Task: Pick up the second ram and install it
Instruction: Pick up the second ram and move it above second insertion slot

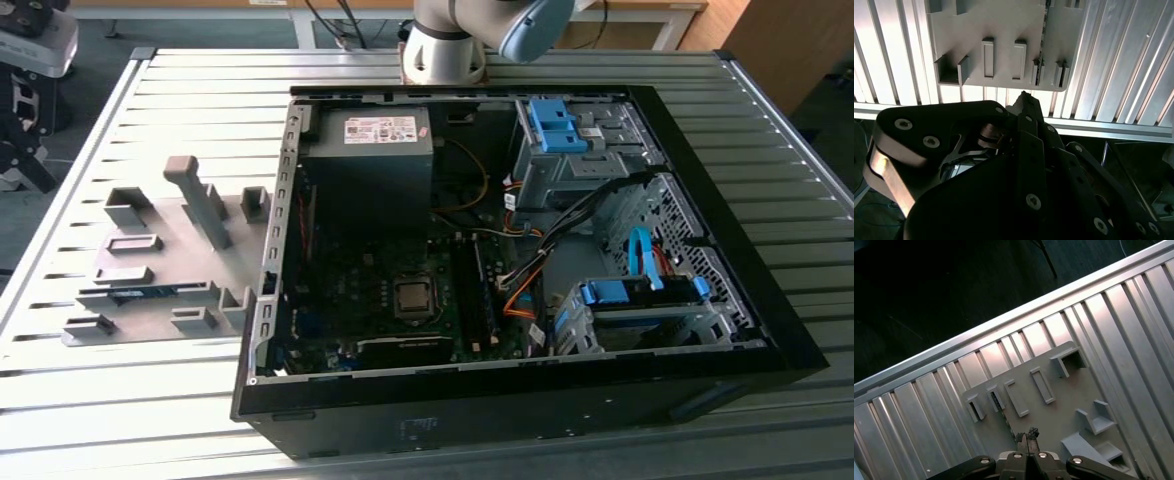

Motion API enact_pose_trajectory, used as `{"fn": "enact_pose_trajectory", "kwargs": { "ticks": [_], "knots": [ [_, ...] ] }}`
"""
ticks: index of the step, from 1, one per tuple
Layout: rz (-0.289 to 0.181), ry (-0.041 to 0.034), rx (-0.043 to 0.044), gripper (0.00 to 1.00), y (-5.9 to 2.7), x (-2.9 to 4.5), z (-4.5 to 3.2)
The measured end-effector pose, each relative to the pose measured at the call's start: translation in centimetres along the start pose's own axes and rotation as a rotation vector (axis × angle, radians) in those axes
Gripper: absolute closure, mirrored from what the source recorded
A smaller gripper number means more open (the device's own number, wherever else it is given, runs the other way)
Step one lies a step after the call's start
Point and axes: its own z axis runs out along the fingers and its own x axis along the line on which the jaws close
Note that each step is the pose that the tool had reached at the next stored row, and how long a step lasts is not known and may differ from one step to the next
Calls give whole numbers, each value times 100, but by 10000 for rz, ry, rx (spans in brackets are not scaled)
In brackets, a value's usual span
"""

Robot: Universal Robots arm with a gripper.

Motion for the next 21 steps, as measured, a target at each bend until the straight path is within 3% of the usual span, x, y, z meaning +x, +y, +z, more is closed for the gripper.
{"fn": "enact_pose_trajectory", "kwargs": {
  "ticks": [21],
  "knots": [
    [0, 0, 0, 89, -3, 1, 55]
  ]
}}
